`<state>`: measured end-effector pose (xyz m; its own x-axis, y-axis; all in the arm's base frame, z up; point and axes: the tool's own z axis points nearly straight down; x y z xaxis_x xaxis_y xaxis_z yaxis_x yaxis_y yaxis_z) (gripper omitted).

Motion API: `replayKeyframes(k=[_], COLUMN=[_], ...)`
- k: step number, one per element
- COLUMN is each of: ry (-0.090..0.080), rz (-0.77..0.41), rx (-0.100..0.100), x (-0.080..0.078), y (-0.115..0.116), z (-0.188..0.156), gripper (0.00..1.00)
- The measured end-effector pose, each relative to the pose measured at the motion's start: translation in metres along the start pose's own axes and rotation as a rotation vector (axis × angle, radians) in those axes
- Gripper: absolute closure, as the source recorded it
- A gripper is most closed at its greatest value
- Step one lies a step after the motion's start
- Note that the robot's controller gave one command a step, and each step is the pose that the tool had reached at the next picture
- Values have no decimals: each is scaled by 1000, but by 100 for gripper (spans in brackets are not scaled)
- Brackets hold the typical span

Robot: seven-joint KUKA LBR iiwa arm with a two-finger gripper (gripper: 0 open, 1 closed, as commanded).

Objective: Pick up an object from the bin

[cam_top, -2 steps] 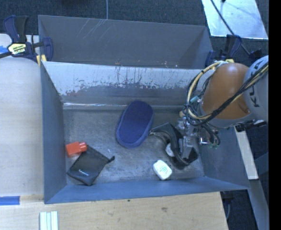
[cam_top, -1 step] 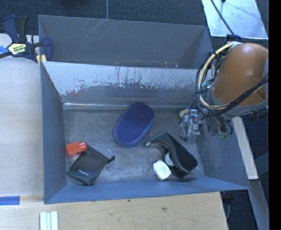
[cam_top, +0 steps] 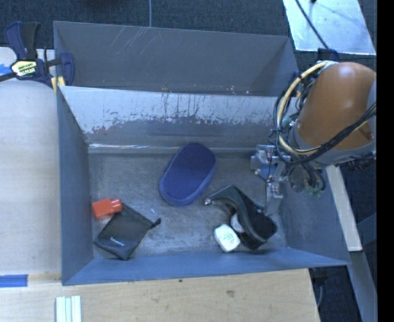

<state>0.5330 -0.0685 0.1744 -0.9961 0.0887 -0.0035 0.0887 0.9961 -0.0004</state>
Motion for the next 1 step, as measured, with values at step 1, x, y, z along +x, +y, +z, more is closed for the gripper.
replayKeyframes(k=[1], ry=[2], rz=[-9], rx=[-2], x=[39], y=[52], z=[107], gripper=[0])
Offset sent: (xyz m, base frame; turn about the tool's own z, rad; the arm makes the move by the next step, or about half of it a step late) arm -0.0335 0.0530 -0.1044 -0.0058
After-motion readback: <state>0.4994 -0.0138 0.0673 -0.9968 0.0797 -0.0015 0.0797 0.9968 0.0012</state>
